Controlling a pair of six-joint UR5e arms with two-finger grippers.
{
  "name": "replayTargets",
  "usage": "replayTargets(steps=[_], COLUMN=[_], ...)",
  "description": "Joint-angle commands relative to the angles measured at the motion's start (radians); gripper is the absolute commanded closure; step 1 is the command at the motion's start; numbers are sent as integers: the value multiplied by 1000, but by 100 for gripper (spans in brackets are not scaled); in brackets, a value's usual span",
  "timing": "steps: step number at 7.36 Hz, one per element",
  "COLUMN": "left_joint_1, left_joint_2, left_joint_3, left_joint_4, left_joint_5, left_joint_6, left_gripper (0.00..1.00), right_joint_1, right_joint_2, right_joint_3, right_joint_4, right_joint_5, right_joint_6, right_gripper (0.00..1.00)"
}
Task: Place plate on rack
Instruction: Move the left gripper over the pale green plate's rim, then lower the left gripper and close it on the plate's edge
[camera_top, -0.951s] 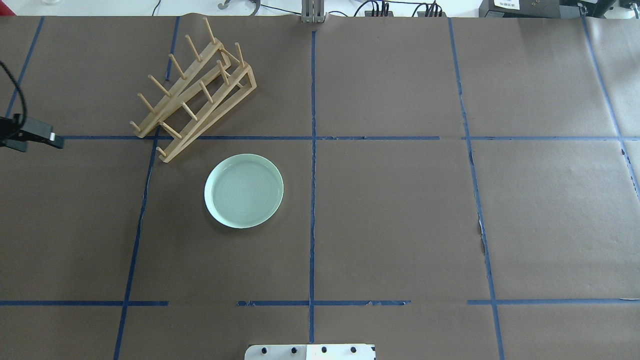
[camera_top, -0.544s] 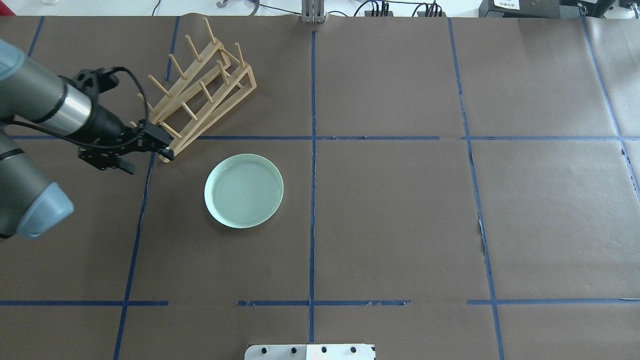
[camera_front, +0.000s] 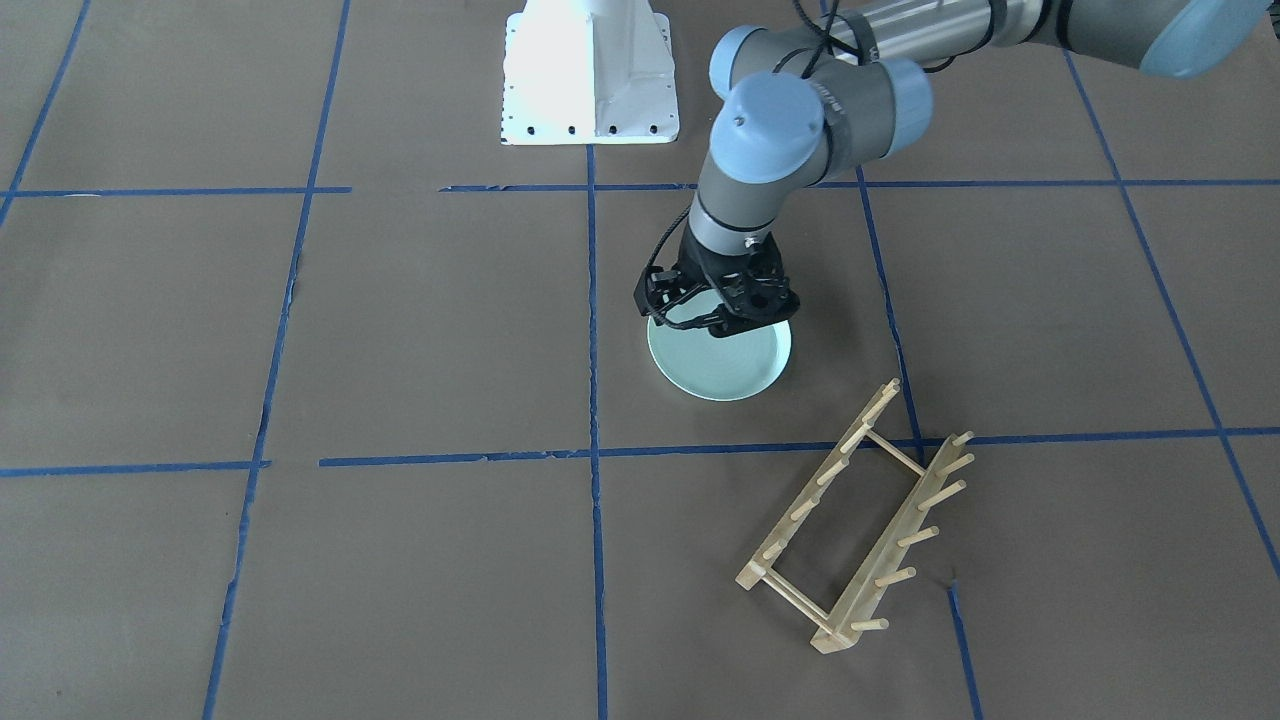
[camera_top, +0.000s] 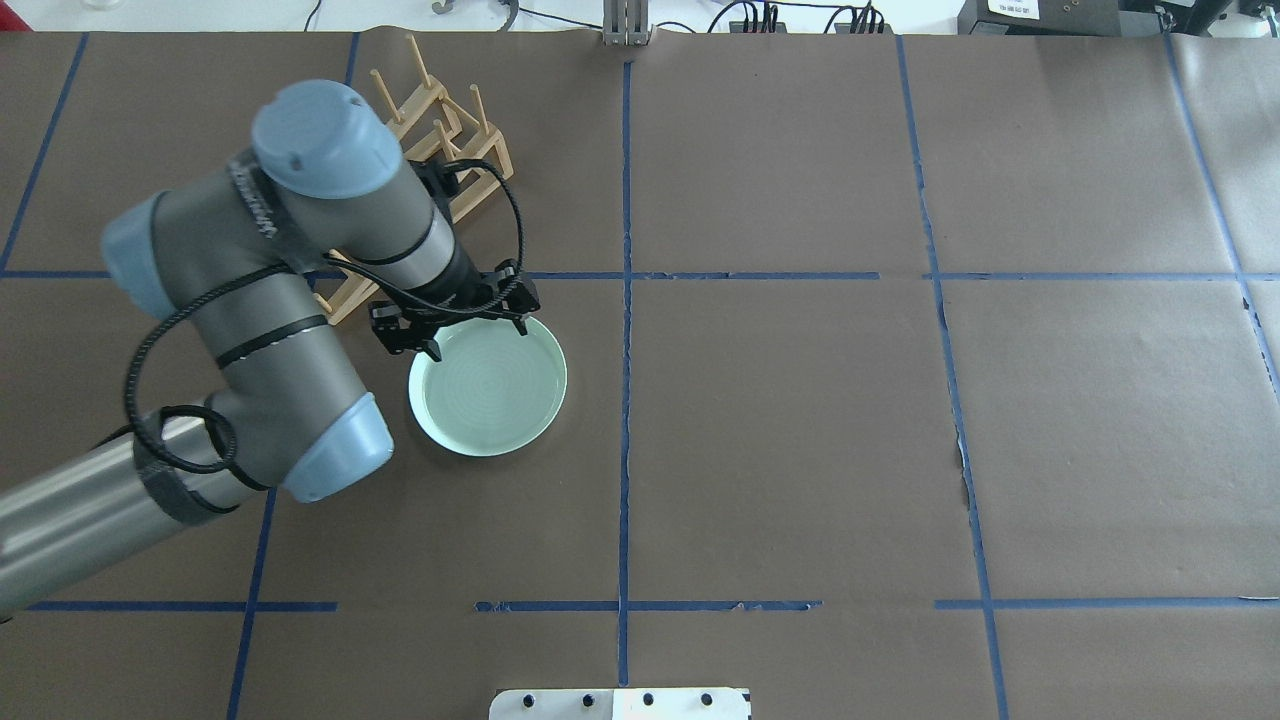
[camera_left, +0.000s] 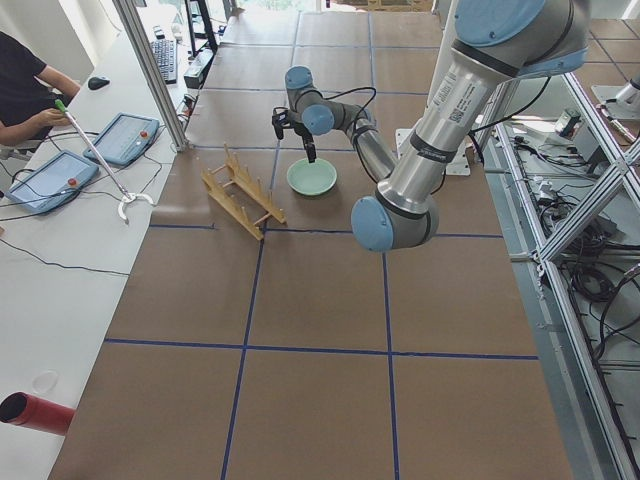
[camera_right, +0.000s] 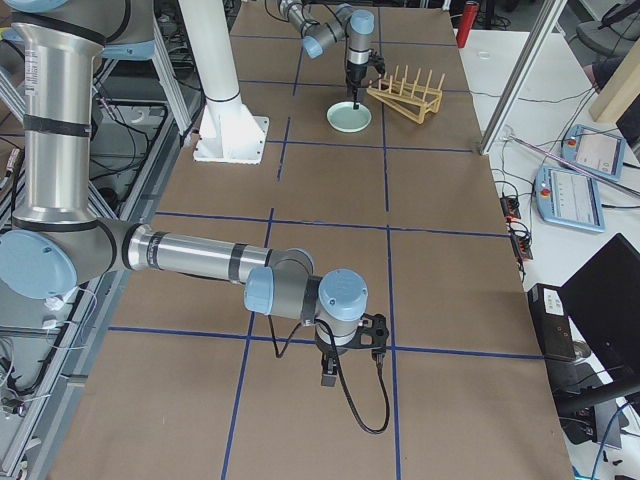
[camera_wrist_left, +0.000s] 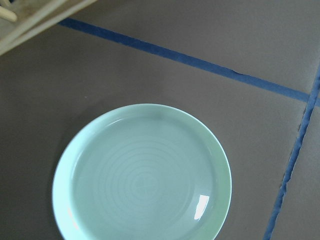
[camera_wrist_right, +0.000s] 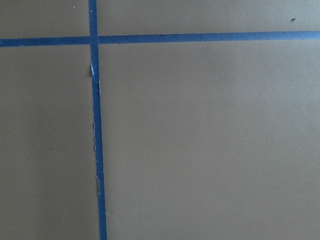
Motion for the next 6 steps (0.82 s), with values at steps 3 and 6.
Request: replayTargets(steps=[3,6], left_joint_1=[71,85], left_joint_2=[-77,-79], left_joint_3=[136,153], left_joint_4=[12,11], left_joint_5=[140,169], left_joint_6=[34,45], left_gripper=[18,29], right_joint_1=[0,0], right_joint_2=[0,0], right_joint_3=[0,0], right_joint_4=[0,0], right_joint_5=[0,0], right_joint_6=[0,0], right_gripper=[0,0])
